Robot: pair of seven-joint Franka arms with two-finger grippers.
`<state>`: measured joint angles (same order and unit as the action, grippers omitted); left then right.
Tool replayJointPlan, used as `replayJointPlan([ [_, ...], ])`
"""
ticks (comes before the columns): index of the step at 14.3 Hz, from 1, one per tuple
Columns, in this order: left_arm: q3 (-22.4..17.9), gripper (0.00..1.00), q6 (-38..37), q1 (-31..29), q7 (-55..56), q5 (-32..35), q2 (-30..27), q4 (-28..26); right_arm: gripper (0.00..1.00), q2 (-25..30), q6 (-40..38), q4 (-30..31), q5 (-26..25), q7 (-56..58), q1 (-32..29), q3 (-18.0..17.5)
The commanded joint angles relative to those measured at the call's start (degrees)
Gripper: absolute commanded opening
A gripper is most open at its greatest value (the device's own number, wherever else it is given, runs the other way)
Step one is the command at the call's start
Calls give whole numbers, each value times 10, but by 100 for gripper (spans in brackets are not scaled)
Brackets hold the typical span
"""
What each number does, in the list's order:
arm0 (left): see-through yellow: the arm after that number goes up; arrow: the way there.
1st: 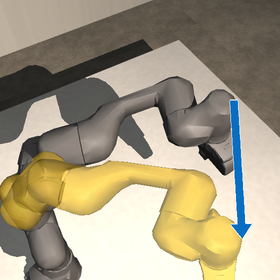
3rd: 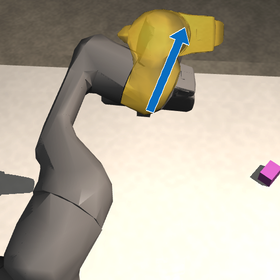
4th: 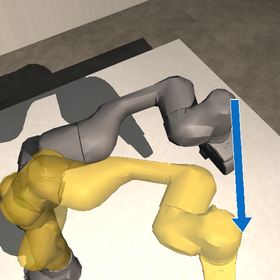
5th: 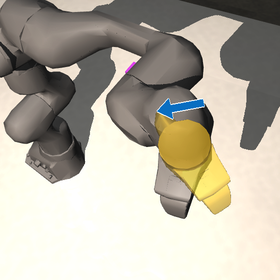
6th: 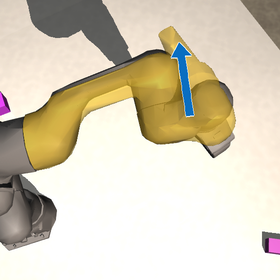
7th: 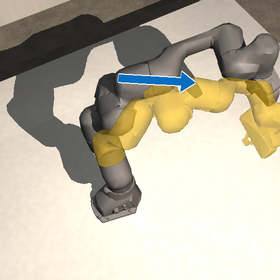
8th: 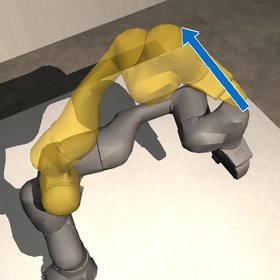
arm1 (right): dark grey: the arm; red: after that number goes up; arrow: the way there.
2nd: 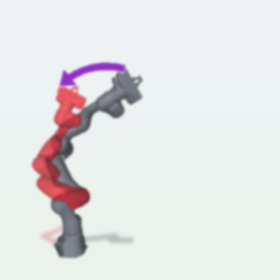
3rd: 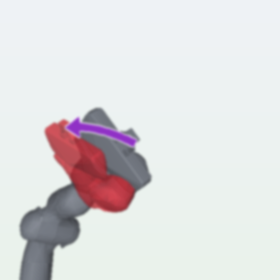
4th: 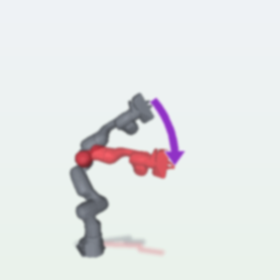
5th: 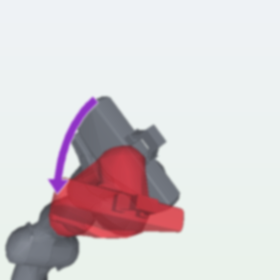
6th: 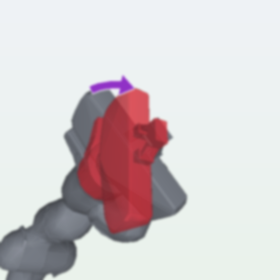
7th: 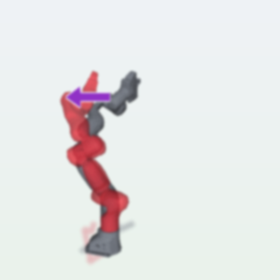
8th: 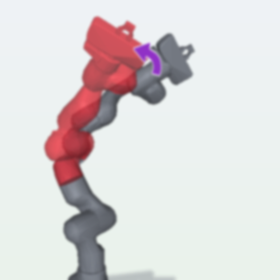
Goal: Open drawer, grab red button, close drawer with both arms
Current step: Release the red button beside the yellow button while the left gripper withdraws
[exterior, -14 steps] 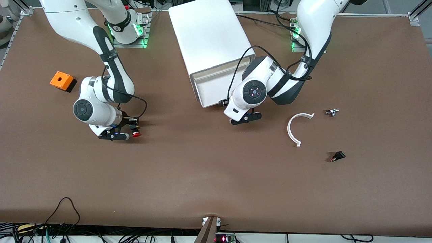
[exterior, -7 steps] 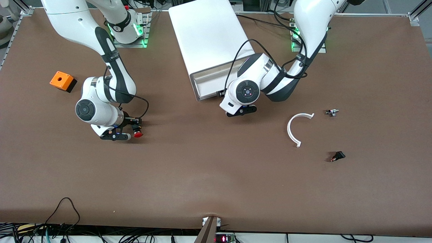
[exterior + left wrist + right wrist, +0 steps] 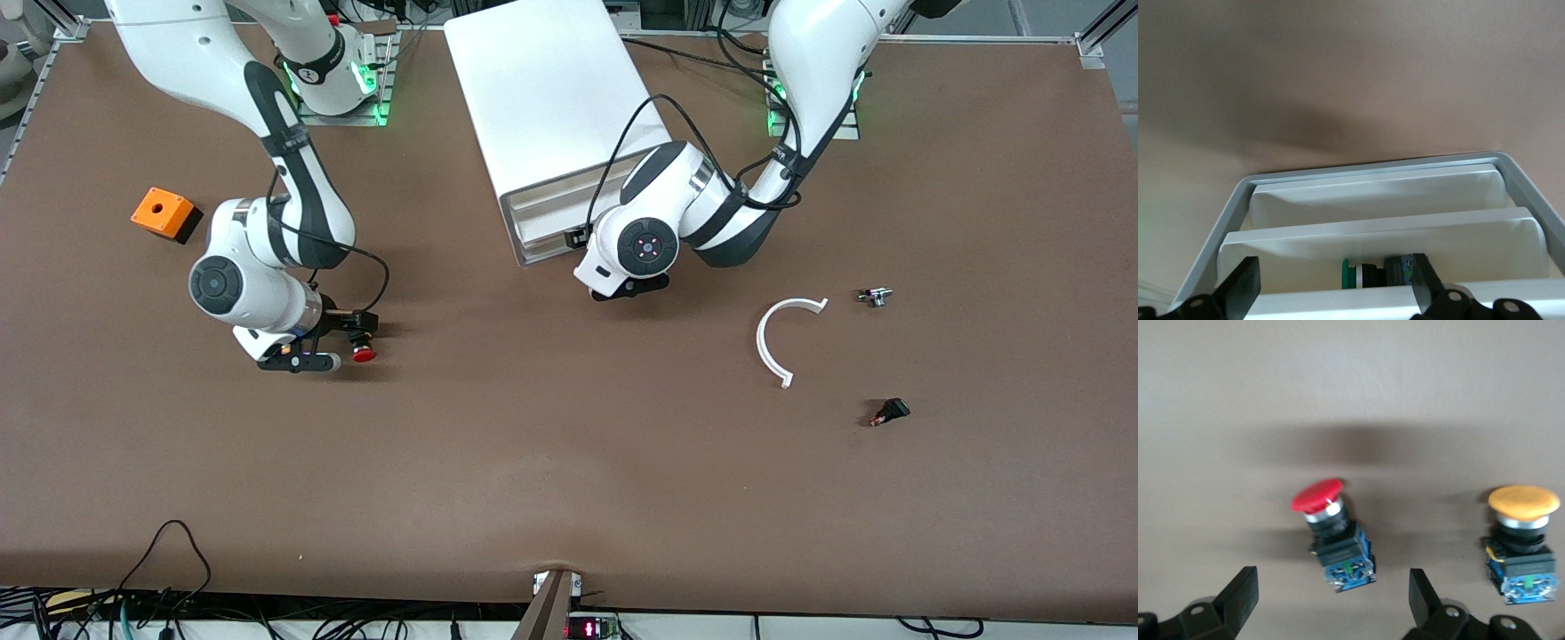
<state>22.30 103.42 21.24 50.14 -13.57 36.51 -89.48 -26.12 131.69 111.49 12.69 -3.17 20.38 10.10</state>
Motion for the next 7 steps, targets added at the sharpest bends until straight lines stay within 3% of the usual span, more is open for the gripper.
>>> replayJointPlan([
  [1, 12, 100, -8, -1, 0, -17, 4, -2, 99, 47, -24, -13, 1, 9, -6, -2],
  [4, 12, 100, -22, -8, -1, -18, 1, 5, 100, 56, -94, -74, -42, 10, -13, 0],
  [7, 12, 100, -24, -31, -5, -8, -14, 10, 100, 66, -176, -143, -49, 14, -34, -1],
])
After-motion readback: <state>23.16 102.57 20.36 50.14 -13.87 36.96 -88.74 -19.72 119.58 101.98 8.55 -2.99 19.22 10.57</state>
